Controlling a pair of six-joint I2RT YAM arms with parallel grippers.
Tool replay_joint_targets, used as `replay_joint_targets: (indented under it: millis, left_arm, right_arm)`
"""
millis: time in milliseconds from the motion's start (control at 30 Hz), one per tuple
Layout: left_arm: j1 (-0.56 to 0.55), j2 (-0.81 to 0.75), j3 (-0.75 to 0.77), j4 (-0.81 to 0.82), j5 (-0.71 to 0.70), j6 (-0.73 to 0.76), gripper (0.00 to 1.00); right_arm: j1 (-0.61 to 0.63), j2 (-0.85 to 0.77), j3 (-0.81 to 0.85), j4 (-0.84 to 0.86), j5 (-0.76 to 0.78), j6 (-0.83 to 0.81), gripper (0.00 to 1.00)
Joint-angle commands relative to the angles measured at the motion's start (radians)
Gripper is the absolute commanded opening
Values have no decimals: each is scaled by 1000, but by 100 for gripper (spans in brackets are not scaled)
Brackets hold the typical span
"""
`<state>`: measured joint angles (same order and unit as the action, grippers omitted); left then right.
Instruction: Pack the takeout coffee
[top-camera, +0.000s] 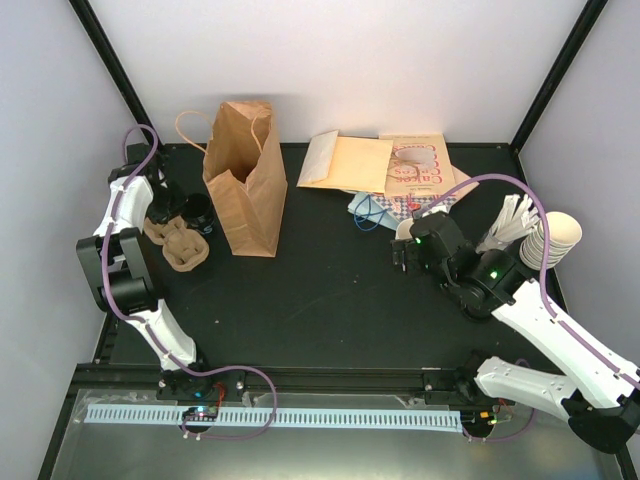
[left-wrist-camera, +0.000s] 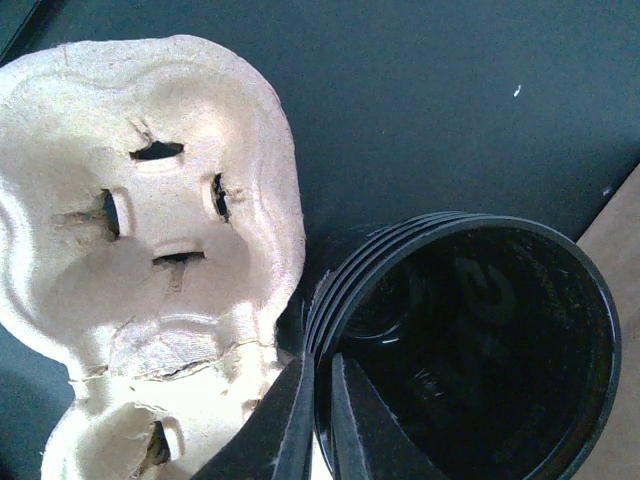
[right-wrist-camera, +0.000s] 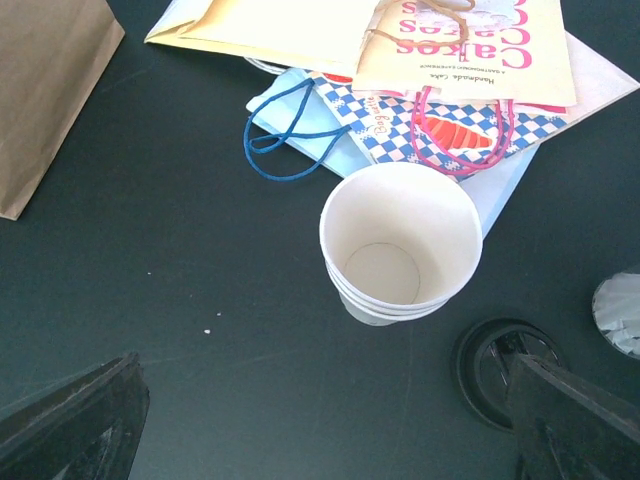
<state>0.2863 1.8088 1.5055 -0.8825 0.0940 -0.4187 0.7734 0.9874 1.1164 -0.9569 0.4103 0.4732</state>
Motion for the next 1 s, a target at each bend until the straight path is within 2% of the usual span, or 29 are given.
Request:
replay_joint_targets:
  millis: [0,233,967]
  left_arm:
    - [2,4,25,-1,-2,9,9]
    - [2,-9,20,-1,-2,14,2]
    - [1,-135,22,-22,33,3,2]
  right_arm:
    - [-3,-14,-11,18,26,3,100]
    - [-4,-15,-7,15,28,3,100]
    - [-3,-23,-3,6,19,8,100]
